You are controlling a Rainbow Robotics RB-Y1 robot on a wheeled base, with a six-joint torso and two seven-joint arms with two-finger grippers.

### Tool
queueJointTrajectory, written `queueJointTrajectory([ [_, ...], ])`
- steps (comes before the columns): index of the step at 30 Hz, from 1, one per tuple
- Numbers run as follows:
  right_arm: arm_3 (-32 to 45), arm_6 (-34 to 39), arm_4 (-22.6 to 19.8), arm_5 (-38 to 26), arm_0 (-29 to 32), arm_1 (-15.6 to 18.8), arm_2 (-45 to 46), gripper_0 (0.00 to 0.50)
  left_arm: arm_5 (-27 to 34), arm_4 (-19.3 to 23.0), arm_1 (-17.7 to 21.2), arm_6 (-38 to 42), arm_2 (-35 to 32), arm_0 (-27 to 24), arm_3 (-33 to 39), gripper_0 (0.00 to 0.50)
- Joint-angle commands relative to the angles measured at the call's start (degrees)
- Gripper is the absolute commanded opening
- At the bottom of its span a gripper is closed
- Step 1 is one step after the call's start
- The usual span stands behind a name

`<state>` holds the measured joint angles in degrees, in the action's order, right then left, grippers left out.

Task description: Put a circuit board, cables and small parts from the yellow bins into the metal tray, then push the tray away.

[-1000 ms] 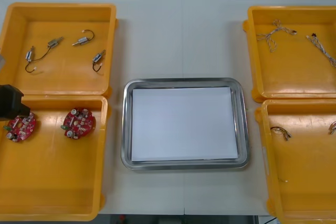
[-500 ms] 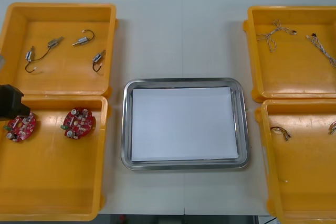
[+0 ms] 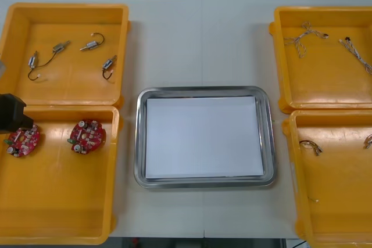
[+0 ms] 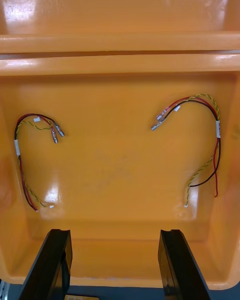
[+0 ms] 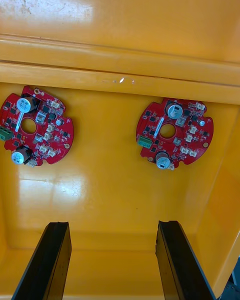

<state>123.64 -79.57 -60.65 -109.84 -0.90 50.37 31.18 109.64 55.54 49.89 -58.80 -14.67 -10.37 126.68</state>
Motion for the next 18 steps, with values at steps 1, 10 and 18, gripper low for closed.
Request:
queueJointTrajectory([
  [1,0.5,2.6,-0.3,-0.2,0.7,2.4,1.9,0.500,0.4,-0.3,2.5,-4.7,-1.7,-1.6,0.2,0.500],
  [10,0.5,2.6,-0.3,-0.2,0.7,2.4,1.9,0.500,0.4,-0.3,2.5,-4.7,-1.7,-1.6,0.2,0.500],
  [18,0.5,2.6,-0.3,-0.2,0.7,2.4,1.9,0.500,0.4,-0.3,2.5,-4.7,-1.7,-1.6,0.2,0.500],
])
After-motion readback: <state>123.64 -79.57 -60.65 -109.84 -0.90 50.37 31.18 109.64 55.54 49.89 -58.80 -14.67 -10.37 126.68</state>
